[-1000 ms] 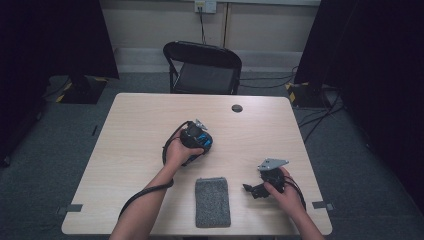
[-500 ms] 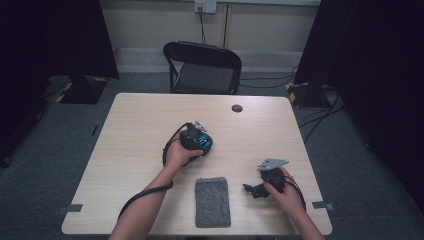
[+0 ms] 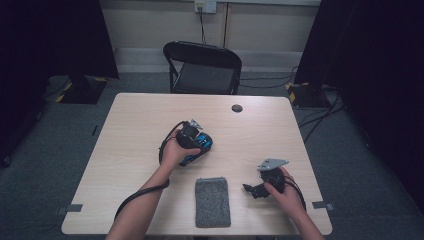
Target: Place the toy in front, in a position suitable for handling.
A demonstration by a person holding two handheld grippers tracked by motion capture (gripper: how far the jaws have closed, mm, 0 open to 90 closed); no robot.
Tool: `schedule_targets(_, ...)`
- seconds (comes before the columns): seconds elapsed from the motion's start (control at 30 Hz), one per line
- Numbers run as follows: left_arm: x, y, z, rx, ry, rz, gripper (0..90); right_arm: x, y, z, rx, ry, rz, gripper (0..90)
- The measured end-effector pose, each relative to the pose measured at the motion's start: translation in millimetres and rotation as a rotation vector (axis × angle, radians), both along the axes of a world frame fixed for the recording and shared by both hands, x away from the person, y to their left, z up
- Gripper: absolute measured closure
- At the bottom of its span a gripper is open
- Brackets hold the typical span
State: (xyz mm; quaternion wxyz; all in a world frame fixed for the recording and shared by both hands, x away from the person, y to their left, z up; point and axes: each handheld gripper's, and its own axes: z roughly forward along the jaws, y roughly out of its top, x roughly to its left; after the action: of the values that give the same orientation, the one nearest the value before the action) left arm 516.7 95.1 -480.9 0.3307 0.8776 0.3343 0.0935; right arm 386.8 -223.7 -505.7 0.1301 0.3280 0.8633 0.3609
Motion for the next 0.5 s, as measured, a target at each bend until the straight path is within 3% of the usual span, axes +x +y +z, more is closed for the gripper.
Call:
schedule_targets(0.1,-6.1,9.1,7.6,-0.011,-0.021,0.000,19.6,0.3,0.0,0.0,-0.001,-0.001,0.002,3.2)
schedule_targets(0.27,-15.1,27.0,18.1,-0.032,-0.022,0.002,18.9,0.3,0.0,-0.1,-0.001,-0.001,0.002,3.2)
schedule_targets(0.43,-34.8,46.8,28.4,-0.066,-0.055,0.003,17.1,0.4,0.0,0.0,0.000,0.000,0.002,3.1)
schedule_targets(0.5,-41.5,54.7,28.2,-0.081,-0.050,0.001,17.0,0.4,0.0,0.0,-0.001,0.000,0.002,3.0)
